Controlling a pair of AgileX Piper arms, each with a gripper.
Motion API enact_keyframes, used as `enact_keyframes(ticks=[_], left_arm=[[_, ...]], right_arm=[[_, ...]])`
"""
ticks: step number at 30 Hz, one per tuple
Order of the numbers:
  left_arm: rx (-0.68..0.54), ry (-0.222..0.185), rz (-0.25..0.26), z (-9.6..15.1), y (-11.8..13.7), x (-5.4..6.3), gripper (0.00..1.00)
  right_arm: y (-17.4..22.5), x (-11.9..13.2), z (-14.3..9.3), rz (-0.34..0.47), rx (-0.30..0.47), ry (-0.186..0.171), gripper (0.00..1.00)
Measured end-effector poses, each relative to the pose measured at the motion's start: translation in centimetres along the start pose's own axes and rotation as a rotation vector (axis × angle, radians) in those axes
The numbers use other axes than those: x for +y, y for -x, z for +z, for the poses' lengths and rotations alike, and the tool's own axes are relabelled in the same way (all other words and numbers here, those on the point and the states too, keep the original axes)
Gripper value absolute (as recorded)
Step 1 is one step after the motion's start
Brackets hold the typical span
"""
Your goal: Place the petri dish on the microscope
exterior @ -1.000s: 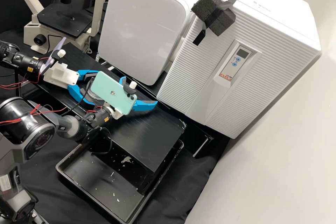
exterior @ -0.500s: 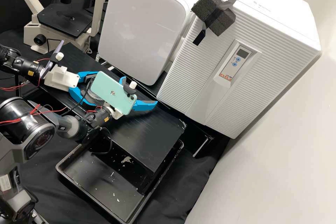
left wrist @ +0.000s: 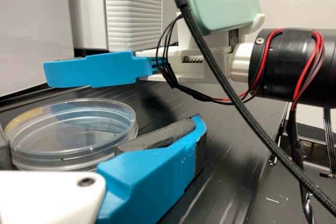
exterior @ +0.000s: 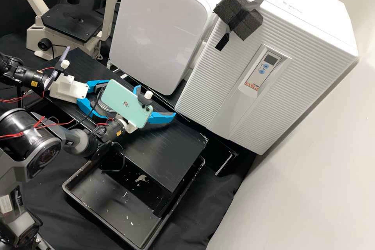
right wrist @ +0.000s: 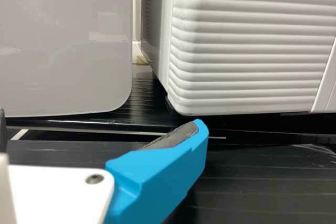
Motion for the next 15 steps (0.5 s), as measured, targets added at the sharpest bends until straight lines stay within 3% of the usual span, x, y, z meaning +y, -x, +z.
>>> enact_keyframes(ticks=[3,4,15], left_arm=[[0.0,0.0,0.0,0.0,0.0,0.0,1.0],[0.001,0.001,0.001,-0.01,0.0,0.01,0.0],[0.014,-0.004,0.007,0.01,-0.08,-0.01,0.0]], right_arm=[[0.0,0.0,0.0,0.0,0.0,0.0,1.0],[0.0,0.0,0.0,0.0,0.0,0.0,1.0],[0.0,0.0,0.0,0.0,0.0,0.0,1.0]])
